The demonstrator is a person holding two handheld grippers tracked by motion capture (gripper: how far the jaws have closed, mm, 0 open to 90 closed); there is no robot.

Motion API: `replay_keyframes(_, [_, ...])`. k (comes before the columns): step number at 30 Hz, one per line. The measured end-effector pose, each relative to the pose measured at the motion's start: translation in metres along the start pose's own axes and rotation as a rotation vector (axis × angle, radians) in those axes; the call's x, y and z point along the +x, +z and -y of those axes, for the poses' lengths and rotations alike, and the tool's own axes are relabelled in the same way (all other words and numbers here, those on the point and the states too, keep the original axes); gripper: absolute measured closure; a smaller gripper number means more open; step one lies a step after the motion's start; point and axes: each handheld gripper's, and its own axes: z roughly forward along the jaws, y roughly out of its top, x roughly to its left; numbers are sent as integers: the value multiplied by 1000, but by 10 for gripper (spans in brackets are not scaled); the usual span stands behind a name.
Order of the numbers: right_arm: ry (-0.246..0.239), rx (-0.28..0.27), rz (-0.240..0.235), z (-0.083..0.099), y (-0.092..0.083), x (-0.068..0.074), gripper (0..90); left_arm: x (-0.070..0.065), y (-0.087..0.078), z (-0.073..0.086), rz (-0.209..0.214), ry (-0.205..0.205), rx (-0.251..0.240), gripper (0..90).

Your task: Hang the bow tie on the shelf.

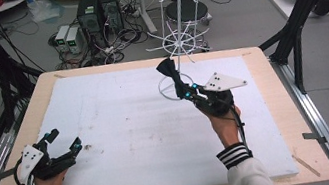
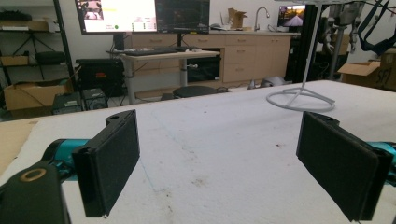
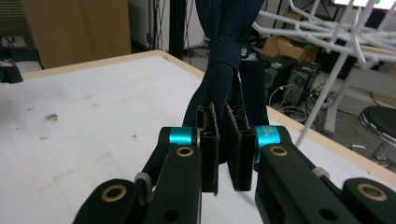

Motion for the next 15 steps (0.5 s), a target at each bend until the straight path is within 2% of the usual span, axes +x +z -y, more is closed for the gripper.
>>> replay_keyframes(15, [-11,-15,-41,-20,15,10,847,0,0,0,1,-1,1,136])
